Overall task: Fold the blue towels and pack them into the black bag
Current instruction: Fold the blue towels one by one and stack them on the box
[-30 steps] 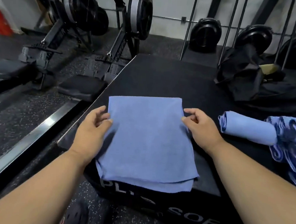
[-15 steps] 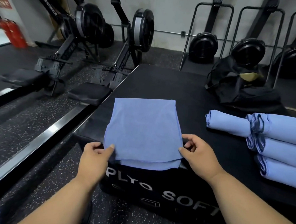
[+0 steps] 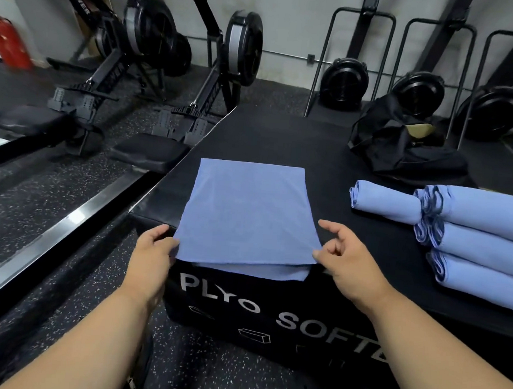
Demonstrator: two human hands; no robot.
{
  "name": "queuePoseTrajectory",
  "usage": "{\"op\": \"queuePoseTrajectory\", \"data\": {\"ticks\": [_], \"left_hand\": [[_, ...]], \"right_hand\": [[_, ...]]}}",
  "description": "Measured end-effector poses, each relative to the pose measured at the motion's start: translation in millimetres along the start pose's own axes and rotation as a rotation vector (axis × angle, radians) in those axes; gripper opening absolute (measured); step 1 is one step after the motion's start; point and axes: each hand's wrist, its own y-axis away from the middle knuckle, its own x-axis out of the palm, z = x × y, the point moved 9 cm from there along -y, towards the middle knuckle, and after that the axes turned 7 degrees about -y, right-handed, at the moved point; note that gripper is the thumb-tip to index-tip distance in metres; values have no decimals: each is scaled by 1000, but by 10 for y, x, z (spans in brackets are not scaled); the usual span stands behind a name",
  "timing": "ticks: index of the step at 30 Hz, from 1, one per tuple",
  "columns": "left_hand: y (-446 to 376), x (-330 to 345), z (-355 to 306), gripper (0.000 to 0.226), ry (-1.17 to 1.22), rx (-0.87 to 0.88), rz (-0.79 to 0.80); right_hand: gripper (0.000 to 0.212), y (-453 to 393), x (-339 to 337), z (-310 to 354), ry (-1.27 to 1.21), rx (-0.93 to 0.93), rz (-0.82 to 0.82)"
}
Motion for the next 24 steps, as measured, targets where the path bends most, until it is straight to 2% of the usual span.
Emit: {"op": "queuePoseTrajectory", "data": {"ticks": [3, 9, 13, 15, 17, 20, 24], "left_hand": [[-84, 34, 65, 38, -70, -21, 0], [-130, 58, 106, 48, -289, 9, -10], [-141, 167, 188, 57, -307, 31, 56], [-123, 179, 175, 57, -312, 53, 53], [-52, 209, 130, 51, -312, 67, 53], [87, 269, 51, 36, -293, 82, 71], [263, 211, -141, 36, -186, 114, 51]], "right_hand": [[66, 22, 92, 7, 161, 20, 65], [76, 12, 198, -71, 484, -68, 89], [73, 160, 264, 222, 740, -438, -3], [76, 270, 459, 190, 919, -567, 101], [81, 310, 625, 50, 1039, -602, 217], [73, 254, 612, 81, 1020, -656, 148], [56, 292, 447, 322, 765, -598, -22]]}}
